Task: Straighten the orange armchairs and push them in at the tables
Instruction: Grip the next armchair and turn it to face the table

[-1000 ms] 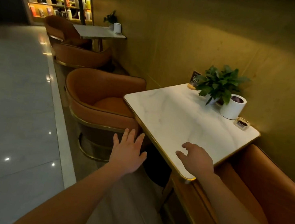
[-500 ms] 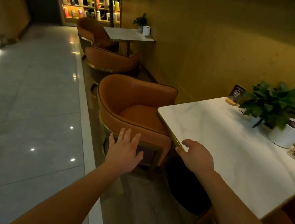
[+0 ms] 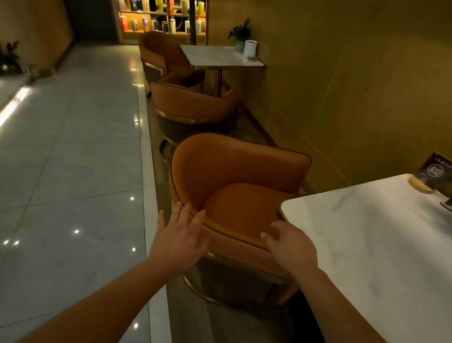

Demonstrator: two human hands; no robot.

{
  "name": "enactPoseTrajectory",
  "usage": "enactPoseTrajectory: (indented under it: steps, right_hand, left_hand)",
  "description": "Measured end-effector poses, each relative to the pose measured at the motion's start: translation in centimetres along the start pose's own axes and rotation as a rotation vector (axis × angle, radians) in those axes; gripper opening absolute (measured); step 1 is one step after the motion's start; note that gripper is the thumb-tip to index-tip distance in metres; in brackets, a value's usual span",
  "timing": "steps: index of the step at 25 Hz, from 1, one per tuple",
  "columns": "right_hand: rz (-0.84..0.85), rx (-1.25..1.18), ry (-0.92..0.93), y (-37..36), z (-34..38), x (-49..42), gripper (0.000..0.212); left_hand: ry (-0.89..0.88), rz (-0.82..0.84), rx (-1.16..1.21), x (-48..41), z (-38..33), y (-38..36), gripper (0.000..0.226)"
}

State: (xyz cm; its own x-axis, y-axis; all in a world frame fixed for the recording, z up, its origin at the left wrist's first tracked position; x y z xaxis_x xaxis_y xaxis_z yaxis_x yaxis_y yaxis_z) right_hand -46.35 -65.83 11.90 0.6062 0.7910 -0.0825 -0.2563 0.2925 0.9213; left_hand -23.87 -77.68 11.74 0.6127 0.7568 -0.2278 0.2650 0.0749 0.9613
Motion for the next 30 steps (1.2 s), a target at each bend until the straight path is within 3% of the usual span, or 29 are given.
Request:
enactPoseTrajectory:
  steps: [5,15,23,27,30]
  right_hand:
    - [0.002,-0.035,-0.035,-4.2,3.4,-5.7,0.048]
    - [0.050,-0.015,-0.428,-21.7,8.6,-12.5,0.043]
    - [0.047,0.098,-0.515,-30.6,6.3,-13.6,0.047]
    - [-0.011,0.180,-0.492,-33.0,5.9,-15.3,0.082]
    - [-0.118,0.262,-0.545,-33.8,5.9,-15.3,0.069]
  left_hand:
    - [-0.094,0.035,-0.020,-7.5,4.9,-2.0,0.069]
    - [-0.415,0.167,0.005,-21.3,17.9,-12.1,0.063]
    - [-0.494,0.189,-0.064,-27.5,19.0,-22.5,0.074]
    - [-0.526,0.071,-0.116,-28.2,19.0,-24.7,0.071]
    - [-0.539,0.022,-0.094,-28.0,18.9,-24.8,0.061]
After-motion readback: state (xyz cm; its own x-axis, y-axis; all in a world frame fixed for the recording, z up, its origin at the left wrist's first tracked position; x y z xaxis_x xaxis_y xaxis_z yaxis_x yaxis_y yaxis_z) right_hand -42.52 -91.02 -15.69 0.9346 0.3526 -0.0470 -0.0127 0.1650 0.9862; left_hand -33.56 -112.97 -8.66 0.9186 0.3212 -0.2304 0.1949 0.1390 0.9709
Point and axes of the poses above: each hand's wrist, its own x-axis away from the middle knuckle, its own y-axis out of the back of the hand, z = x × y, the point moved 8 cm from there along -x, towards the middle knuckle, and after that the axes turned 10 degrees about -z, right-handed, at the moved point
